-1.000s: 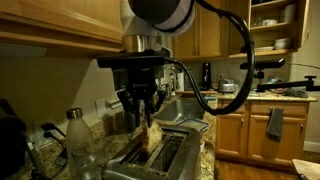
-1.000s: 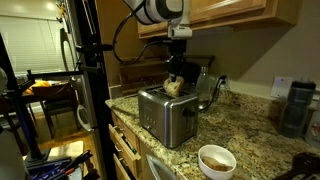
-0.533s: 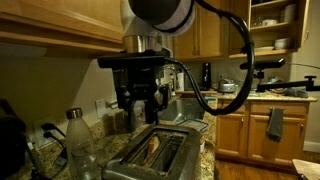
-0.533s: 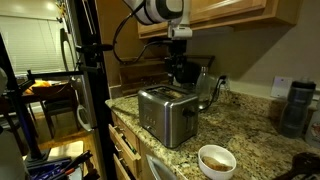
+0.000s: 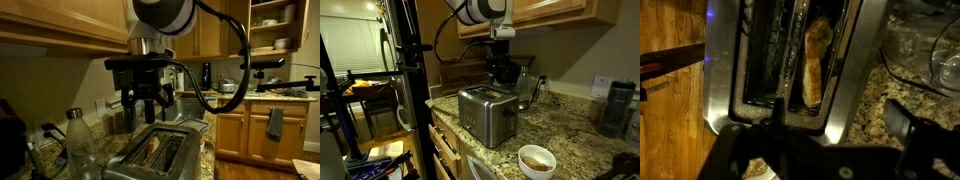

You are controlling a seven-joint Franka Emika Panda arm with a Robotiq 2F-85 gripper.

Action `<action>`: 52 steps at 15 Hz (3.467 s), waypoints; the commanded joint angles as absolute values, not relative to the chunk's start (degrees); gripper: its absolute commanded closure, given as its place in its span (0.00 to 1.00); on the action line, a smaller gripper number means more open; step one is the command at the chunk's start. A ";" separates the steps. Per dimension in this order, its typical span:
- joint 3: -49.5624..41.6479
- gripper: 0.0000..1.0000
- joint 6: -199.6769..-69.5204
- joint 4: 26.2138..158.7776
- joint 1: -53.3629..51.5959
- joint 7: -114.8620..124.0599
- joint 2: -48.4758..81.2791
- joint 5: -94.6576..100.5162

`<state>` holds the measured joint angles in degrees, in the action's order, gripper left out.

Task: Put one slice of bread in each of the slots on the toaster

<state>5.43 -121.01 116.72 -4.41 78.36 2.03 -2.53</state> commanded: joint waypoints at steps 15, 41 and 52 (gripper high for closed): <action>2.11 0.00 -116.78 124.98 -1.99 85.40 -7.55 4.95; -6.03 0.00 -119.42 132.41 9.01 56.29 -7.31 14.92; -5.09 0.00 -117.88 129.21 7.51 56.43 -3.20 12.32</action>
<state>-5.76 -118.09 130.45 8.23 56.29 -5.08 14.06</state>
